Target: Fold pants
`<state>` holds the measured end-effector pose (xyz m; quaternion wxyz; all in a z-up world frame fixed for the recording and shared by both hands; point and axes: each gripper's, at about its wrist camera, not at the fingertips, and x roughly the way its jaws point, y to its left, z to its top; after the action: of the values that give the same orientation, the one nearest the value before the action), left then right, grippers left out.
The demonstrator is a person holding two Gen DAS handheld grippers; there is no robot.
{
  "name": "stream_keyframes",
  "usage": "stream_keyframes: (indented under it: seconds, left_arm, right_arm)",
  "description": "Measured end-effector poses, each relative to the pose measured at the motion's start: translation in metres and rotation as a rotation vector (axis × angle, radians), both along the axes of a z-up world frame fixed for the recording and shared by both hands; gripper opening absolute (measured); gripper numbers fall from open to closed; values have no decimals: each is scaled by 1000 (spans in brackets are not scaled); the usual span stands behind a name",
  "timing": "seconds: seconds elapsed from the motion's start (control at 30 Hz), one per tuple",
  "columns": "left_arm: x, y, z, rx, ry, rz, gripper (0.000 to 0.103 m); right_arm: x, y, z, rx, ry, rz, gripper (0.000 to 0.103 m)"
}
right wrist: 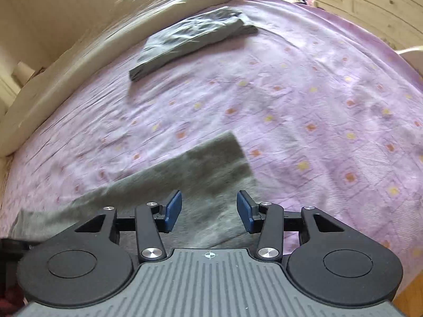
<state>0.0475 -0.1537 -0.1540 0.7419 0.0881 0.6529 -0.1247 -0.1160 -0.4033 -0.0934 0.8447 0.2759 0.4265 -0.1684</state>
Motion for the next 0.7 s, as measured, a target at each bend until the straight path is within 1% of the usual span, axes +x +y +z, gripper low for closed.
stream_keyframes:
  seconds: [0.03, 0.13, 0.17, 0.23, 0.33, 0.4, 0.47, 0.5, 0.53, 0.57, 0.6, 0.7]
  left_arm:
    - [-5, -2, 0, 10, -33, -21, 57]
    - [-14, -8, 2, 46, -55, -69, 58]
    - [-15, -8, 2, 44, -56, -69, 58]
    - [-15, -5, 3, 33, -49, -51, 58]
    - [-16, -2, 4, 25, -42, -38, 58]
    - [-17, -1, 5, 27, -42, -41, 58]
    - [-18, 0, 8, 27, -34, -44, 58]
    - [-17, 1, 9, 24, -27, -41, 58]
    - [-14, 2, 13, 17, -20, -30, 57]
    - [-11, 4, 19, 2, -25, -19, 54]
    - [-8, 5, 25, -12, -39, -11, 54]
    - [8, 4, 37, -24, -71, 11, 54]
  right_arm:
    - [-2, -9, -3, 16, 16, -16, 45]
    - [-12, -28, -19, 87, 51, -57, 46]
    - [-16, -32, -27, 123, 67, -72, 49]
    - [-23, -37, -40, 202, 76, -88, 50]
    - [-24, -35, -57, 298, 57, -98, 51]
    - [-19, -33, -62, 331, 35, -117, 63]
    - [-12, -33, -63, 362, 1, -135, 66]
    - [-8, -34, -63, 374, 0, -137, 62]
    - [-4, -36, -61, 383, -2, -131, 52]
    - [-1, -38, -58, 389, -6, -115, 17]
    - [2, -38, -54, 390, -3, -95, 13]
    - [7, -30, -33, 330, -30, -22, 13]
